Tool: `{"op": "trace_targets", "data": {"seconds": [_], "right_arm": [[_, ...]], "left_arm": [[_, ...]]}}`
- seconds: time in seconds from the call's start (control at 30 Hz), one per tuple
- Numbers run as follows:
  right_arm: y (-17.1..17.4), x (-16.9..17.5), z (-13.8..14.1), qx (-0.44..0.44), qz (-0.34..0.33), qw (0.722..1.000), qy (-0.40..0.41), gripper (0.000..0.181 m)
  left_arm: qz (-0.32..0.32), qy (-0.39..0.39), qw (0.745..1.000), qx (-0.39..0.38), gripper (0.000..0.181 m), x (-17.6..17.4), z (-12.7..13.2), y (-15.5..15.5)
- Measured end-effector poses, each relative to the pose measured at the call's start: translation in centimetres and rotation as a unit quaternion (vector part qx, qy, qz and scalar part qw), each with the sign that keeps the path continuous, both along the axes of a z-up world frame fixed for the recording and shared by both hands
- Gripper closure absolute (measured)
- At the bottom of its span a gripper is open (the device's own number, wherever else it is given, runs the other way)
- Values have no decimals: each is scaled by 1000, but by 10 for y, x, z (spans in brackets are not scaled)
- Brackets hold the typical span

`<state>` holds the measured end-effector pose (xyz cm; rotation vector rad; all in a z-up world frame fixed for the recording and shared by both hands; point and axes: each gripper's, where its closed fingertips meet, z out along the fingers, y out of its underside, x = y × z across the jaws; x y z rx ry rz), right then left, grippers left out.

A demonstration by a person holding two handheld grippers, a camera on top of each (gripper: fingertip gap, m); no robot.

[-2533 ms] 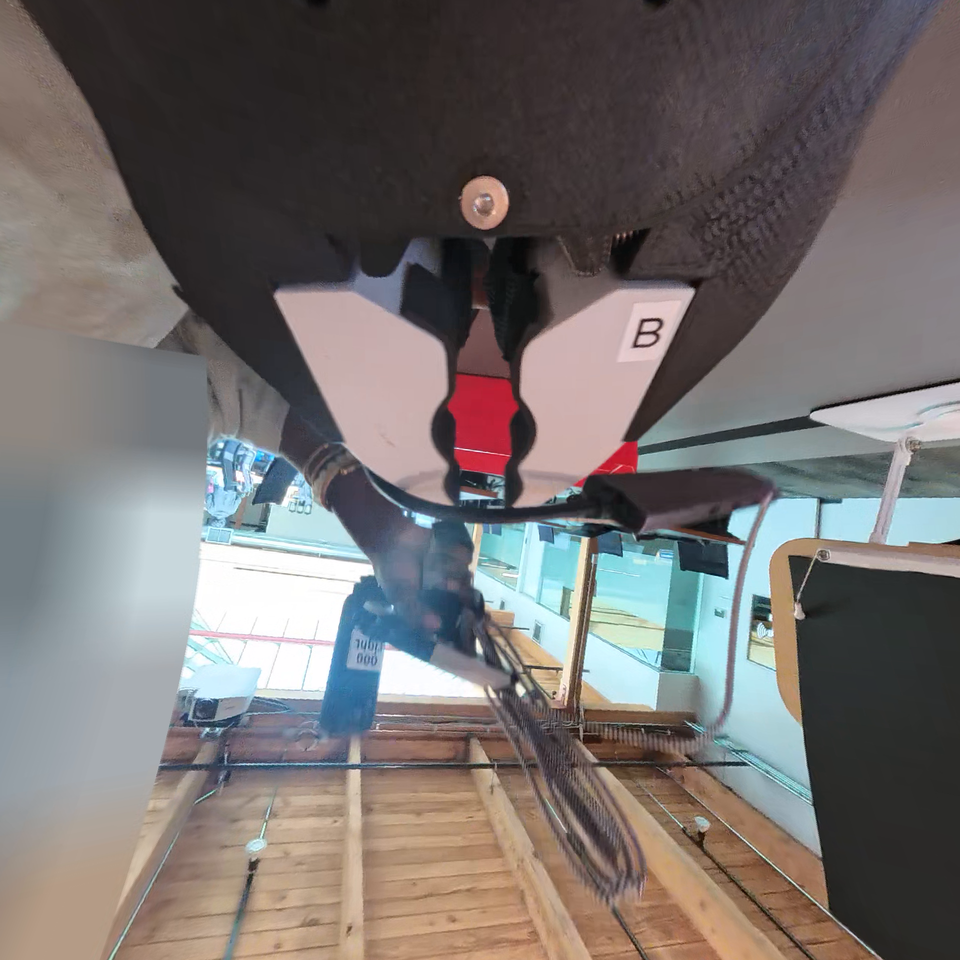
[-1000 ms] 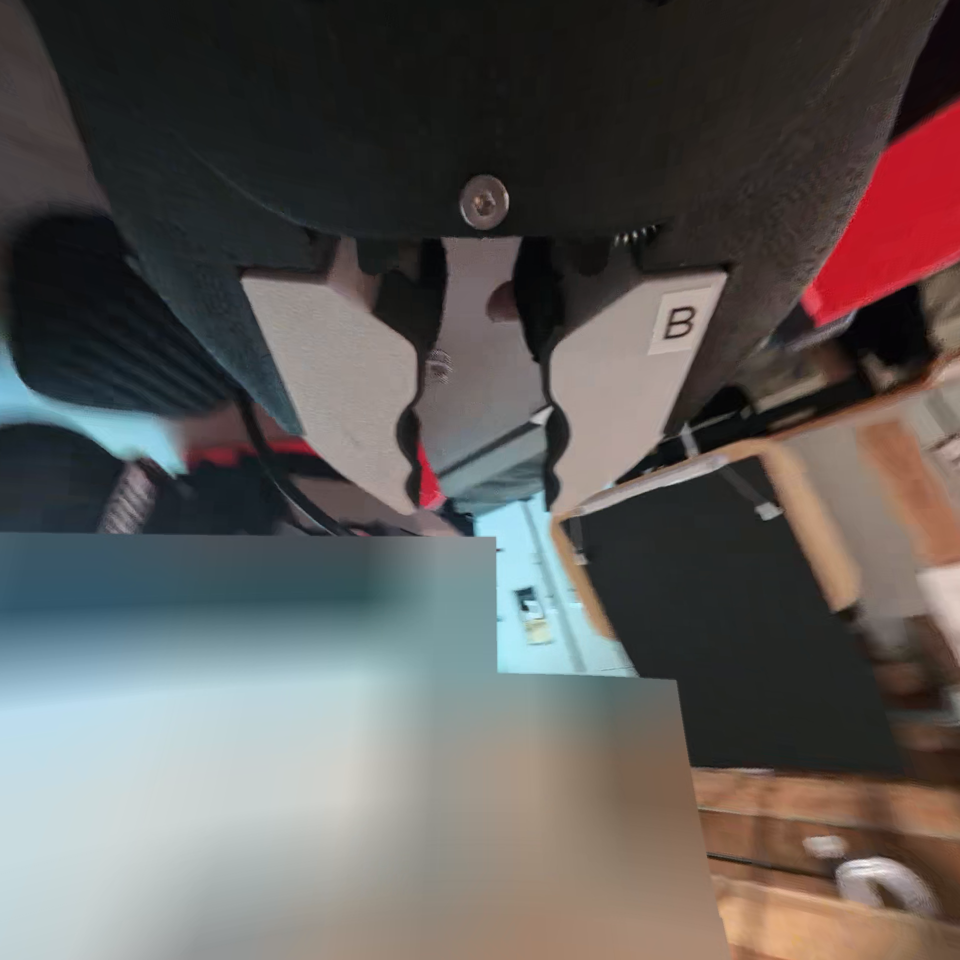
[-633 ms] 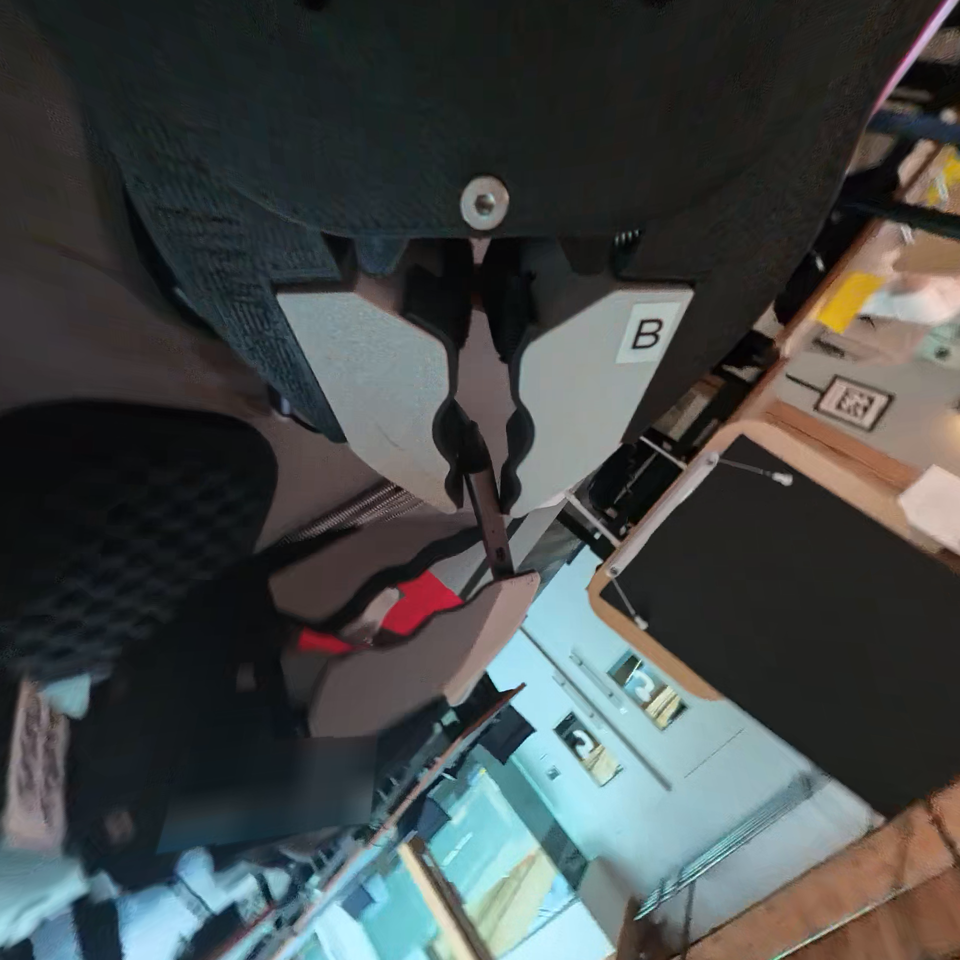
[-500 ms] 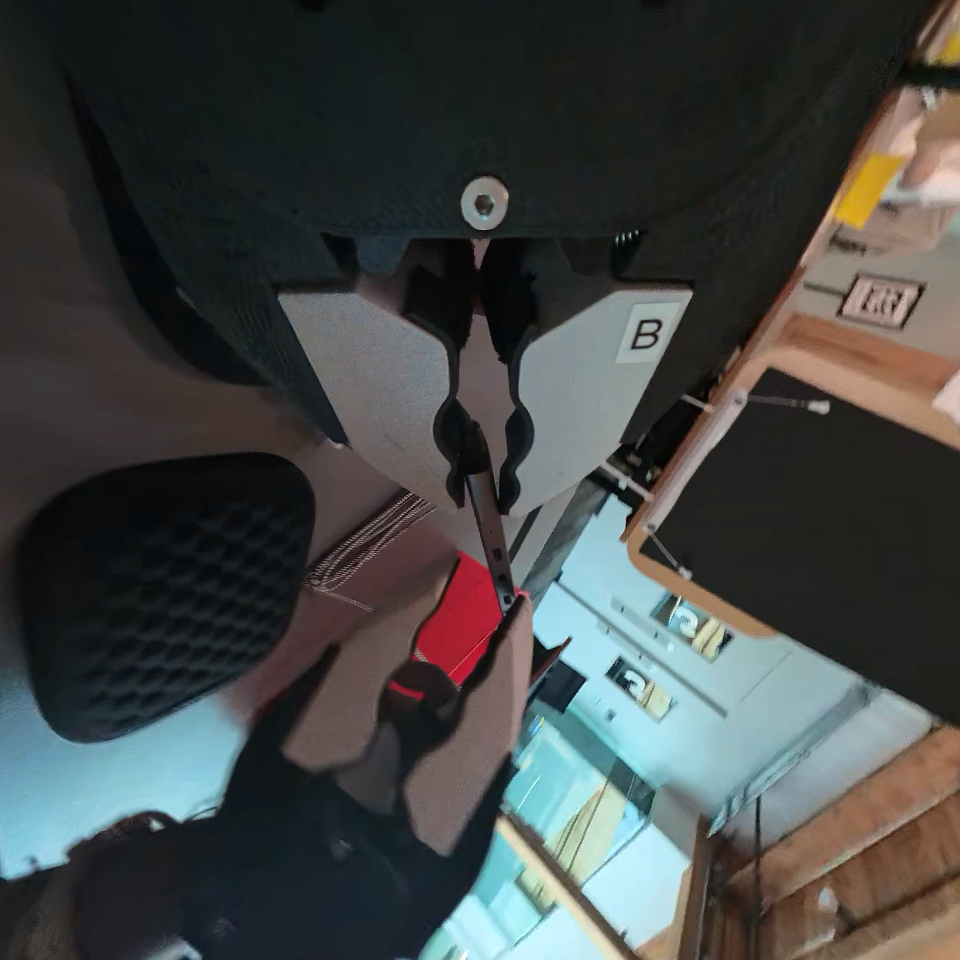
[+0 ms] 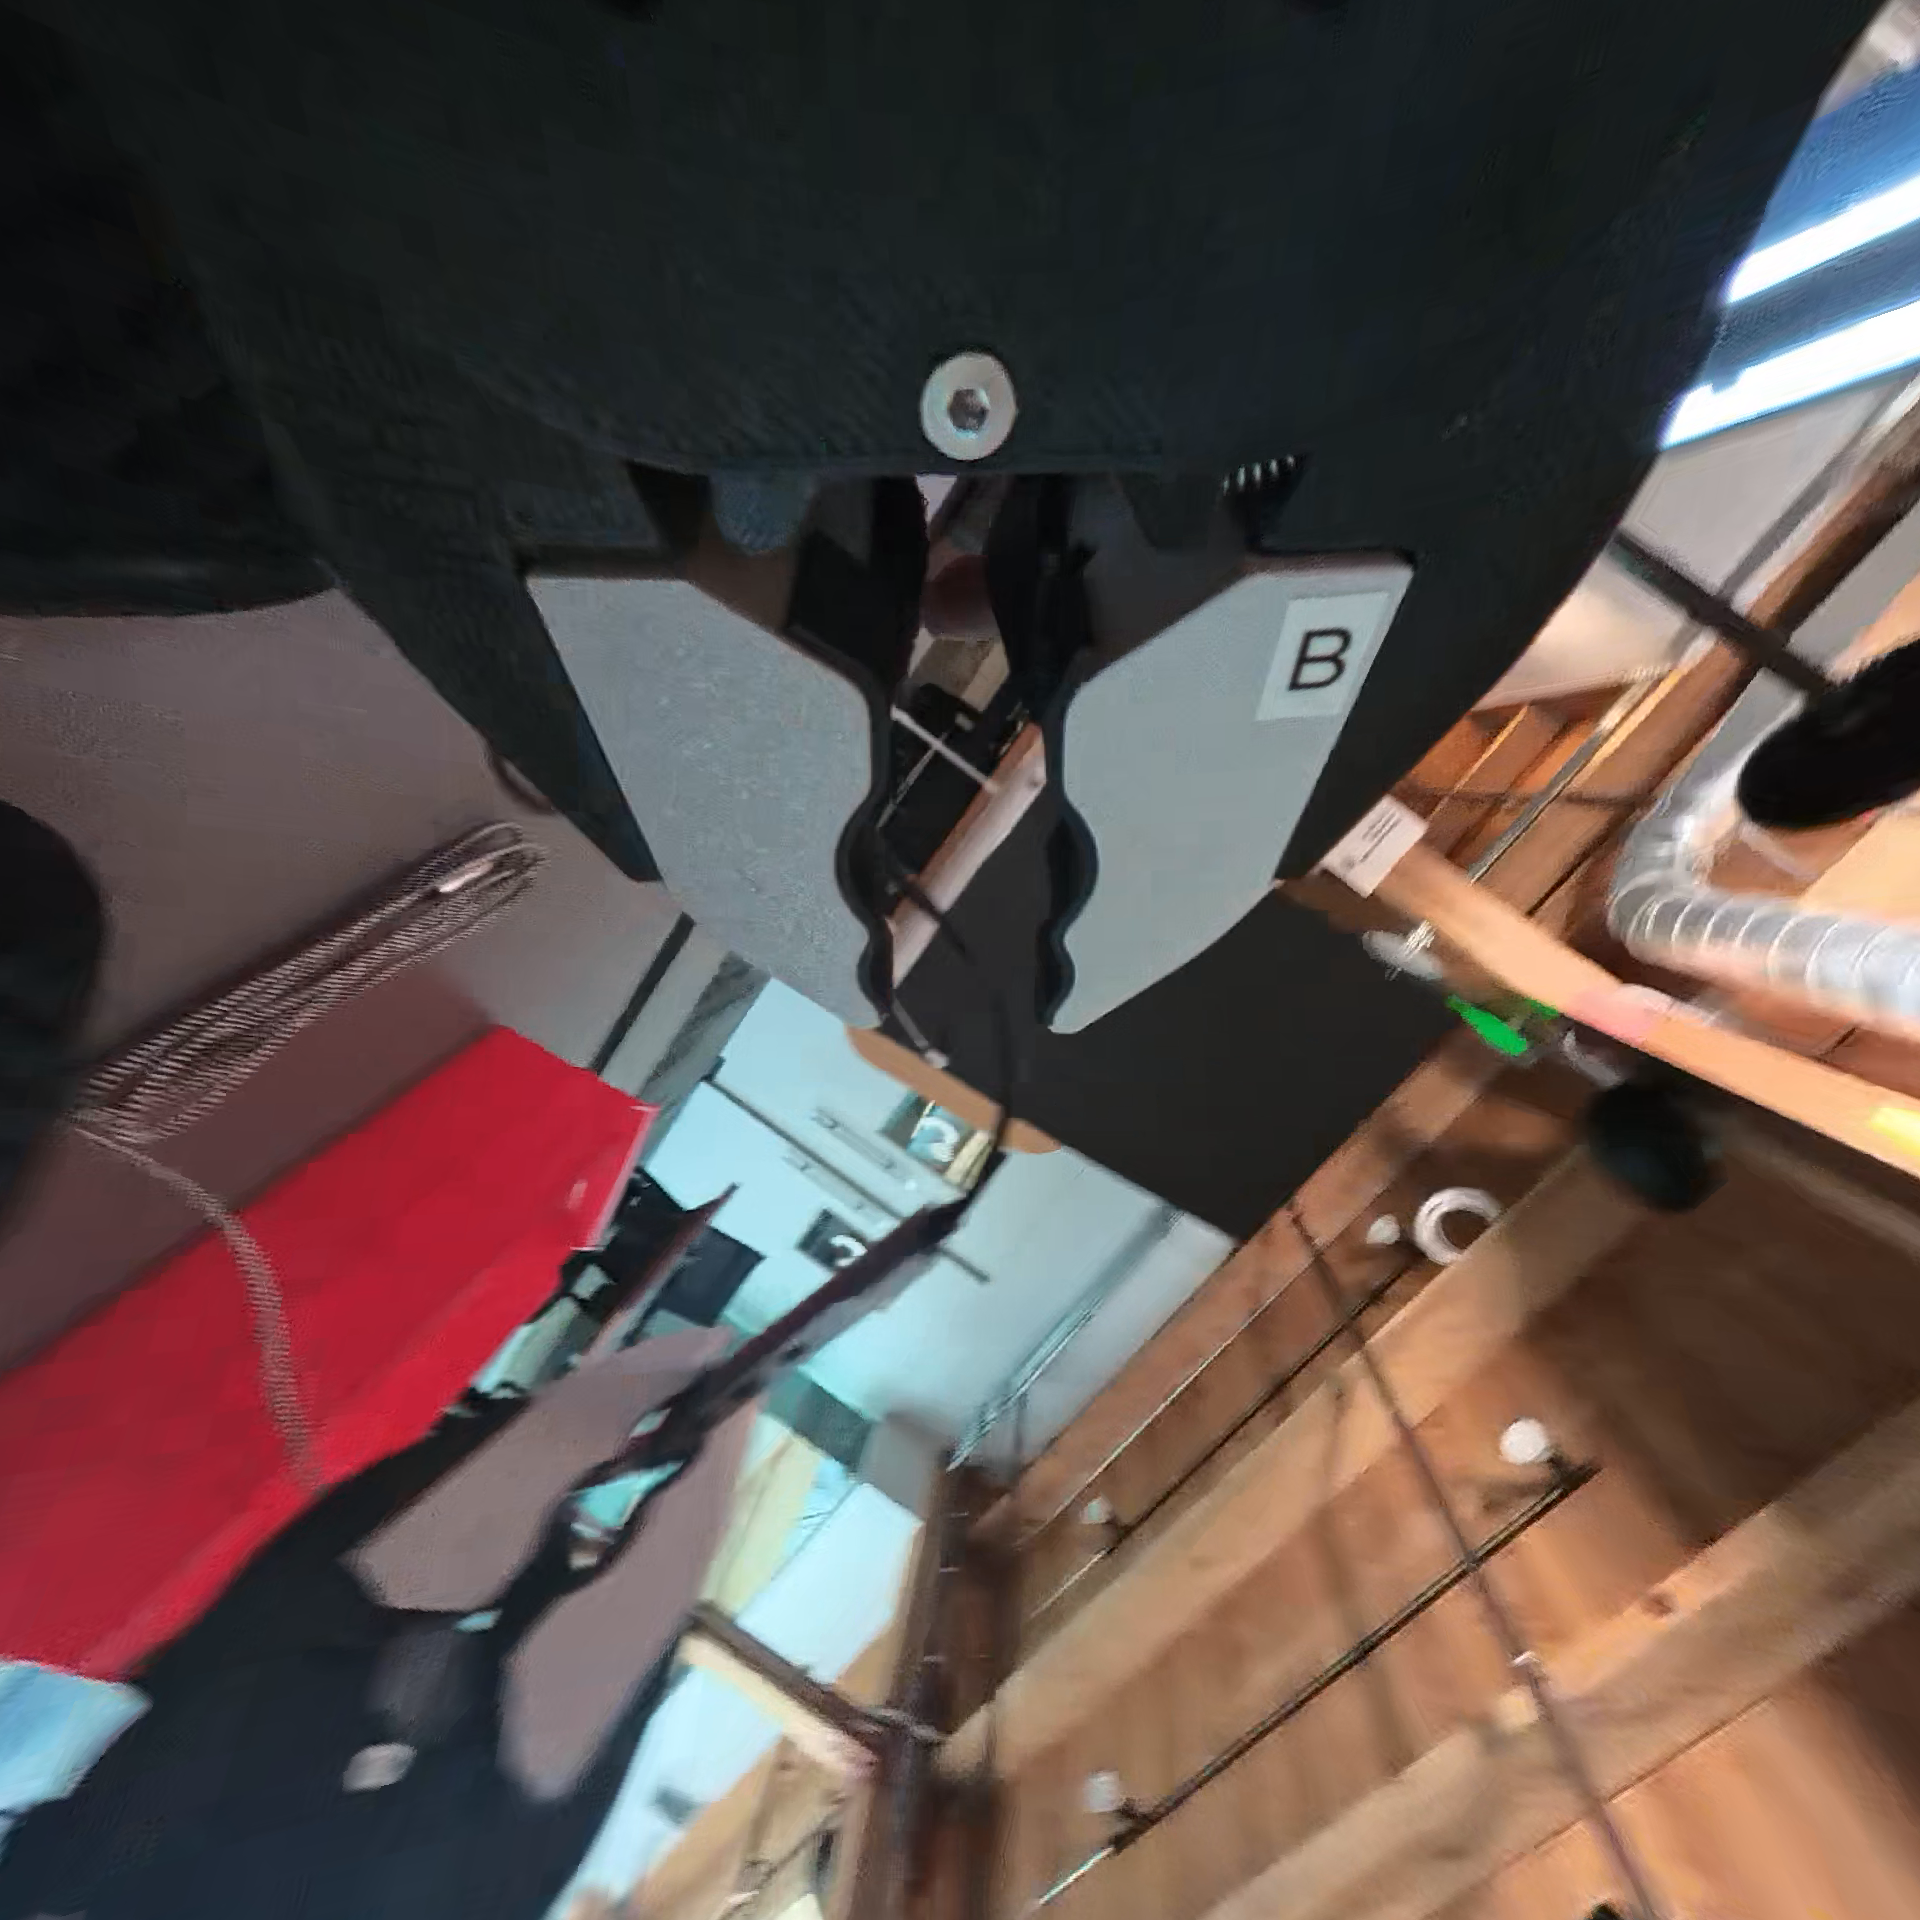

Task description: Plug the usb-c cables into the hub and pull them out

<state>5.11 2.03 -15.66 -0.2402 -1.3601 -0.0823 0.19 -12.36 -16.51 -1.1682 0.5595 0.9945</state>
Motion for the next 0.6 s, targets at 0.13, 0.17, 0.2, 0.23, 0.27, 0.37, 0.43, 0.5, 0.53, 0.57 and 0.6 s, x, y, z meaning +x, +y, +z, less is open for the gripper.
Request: {"op": "trace_targets", "data": {"seconds": [0.13,0.17,0.2,0.23,0.27,0.37,0.43,0.5,0.53,0.57,0.6], "right_arm": [[-2,5,-73,31,-29,990,-137,173],[-4,8,-102,34,-30,981,-190,173],[-8,14,-129,17,-26,970,-242,172],[-13,21,-154,-10,-20,957,-290,173],[-17,29,-173,-39,-17,943,-330,173],[-23,40,-180,-139,-9,923,-358,168],[-35,45,-171,-242,23,900,-363,142],[-45,50,-159,-331,49,867,-368,97],[-50,52,-152,-372,68,849,-368,80],[-56,52,-141,-412,97,834,-355,69],[-62,52,-126,-453,137,816,-333,66]], "left_arm": [[59,-81,995,15,152,-48,23,-48],[73,-105,992,23,150,-61,29,-66],[84,-127,988,32,148,-73,34,-83],[88,-149,984,36,147,-83,37,-100],[89,-178,980,31,147,-91,36,-115],[88,-271,958,-18,125,-112,18,-139],[108,-312,942,-56,109,-124,0,-147],[148,-325,931,-84,98,-136,-15,-153],[162,-326,927,-89,98,-140,-19,-154],[165,-327,926,-89,98,-142,-21,-154],[156,-328,928,-86,98,-140,-20,-152]]}}
